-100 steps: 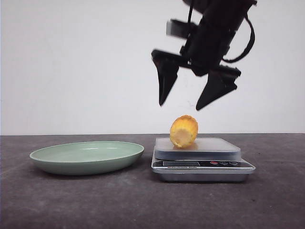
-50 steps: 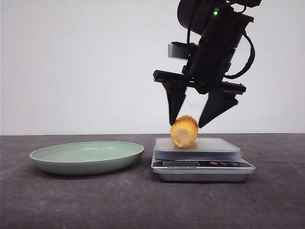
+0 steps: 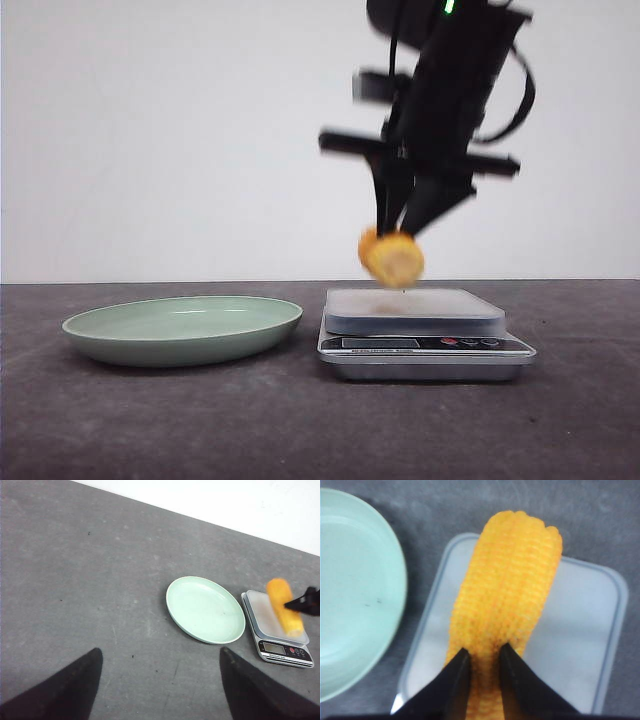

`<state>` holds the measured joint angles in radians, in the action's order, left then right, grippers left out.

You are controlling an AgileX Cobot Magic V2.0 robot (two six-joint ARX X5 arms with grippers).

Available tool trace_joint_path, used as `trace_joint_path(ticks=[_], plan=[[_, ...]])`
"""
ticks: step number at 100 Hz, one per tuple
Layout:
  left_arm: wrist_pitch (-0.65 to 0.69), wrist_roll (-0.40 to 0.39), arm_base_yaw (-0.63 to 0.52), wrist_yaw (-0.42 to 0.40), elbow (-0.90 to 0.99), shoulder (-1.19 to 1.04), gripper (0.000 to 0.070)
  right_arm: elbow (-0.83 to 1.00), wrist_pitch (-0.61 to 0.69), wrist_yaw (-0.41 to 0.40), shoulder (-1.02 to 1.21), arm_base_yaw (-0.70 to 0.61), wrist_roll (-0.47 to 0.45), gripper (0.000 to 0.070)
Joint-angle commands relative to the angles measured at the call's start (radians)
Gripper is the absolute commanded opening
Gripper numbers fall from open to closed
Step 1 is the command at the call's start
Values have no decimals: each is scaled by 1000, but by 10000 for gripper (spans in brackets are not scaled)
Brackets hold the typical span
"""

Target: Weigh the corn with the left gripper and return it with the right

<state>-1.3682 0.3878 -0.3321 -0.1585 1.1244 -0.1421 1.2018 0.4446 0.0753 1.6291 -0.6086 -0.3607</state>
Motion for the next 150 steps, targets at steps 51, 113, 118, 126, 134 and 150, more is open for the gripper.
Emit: trace_joint_path(ticks=[51, 113, 118, 126, 134, 150], plan=[[31, -8, -1, -1, 11, -3, 434, 399, -32, 0, 165, -264, 0, 0], [22, -10, -1, -2, 11, -3, 434, 423, -49, -23, 417, -260, -2, 675], [22, -11, -1, -2, 11, -3, 434, 430, -30, -23, 398, -255, 20, 604], [22, -17, -1, -1, 11, -3, 434, 436, 4, -23, 334, -230, 63, 580], [22, -22, -1, -2, 11, -3, 434, 436, 30, -23, 251, -200, 105, 581], [22, -36, -1, -2, 11, -3, 434, 436, 101, -23, 35, -94, 170, 581]])
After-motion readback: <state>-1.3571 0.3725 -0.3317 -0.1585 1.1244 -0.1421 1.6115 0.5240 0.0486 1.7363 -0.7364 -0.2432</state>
